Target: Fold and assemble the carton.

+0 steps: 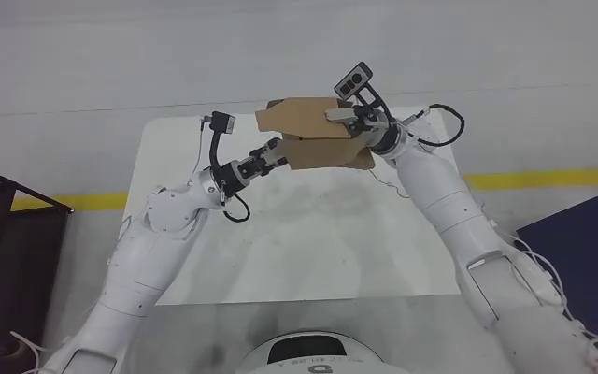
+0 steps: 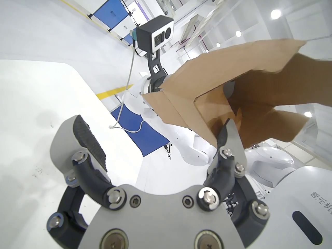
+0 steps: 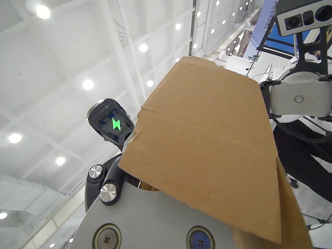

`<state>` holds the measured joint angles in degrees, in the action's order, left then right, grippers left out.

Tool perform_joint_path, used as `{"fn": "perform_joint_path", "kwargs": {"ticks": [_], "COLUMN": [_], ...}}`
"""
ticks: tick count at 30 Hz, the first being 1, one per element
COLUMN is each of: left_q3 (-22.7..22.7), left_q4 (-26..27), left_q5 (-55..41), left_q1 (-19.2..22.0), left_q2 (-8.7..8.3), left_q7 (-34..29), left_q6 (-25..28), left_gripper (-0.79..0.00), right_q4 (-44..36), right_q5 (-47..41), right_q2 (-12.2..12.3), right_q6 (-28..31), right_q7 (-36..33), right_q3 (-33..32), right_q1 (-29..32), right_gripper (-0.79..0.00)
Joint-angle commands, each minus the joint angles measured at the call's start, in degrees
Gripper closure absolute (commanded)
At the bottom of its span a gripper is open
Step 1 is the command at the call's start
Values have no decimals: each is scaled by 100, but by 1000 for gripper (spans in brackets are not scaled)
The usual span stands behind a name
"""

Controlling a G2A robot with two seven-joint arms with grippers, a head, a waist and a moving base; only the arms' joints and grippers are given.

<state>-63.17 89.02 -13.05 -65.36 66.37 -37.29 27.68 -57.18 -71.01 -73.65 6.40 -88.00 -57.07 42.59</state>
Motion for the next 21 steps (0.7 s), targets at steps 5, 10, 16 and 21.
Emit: {"fn": "perform_joint_path", "kwargs": {"ticks": [5, 10, 16, 21], "left_q3": [-2, -130, -604, -1148], "left_q4": [-41, -129, -5, 156], "left_q5": [-52, -199, -461, -453], "left_q1": [68, 15, -278, -641], "left_q2": [20, 10, -78, -185], "left_q7": [21, 11, -120, -225], "left_q6": [7, 96, 201, 244], "left_gripper": [-785, -785, -785, -785], "right_q4": [72, 168, 168, 168], "right_q5": [-73, -180, -180, -180], "right_q2": [-60, -63, -63, -63], "right_q6": [-6, 26, 26, 26], "right_q7": [0, 0, 0, 0], "right_q3": [55, -36, -36, -36], "right_q1": [-80, -109, -109, -109], "right_gripper": [0, 0, 0, 0]}}
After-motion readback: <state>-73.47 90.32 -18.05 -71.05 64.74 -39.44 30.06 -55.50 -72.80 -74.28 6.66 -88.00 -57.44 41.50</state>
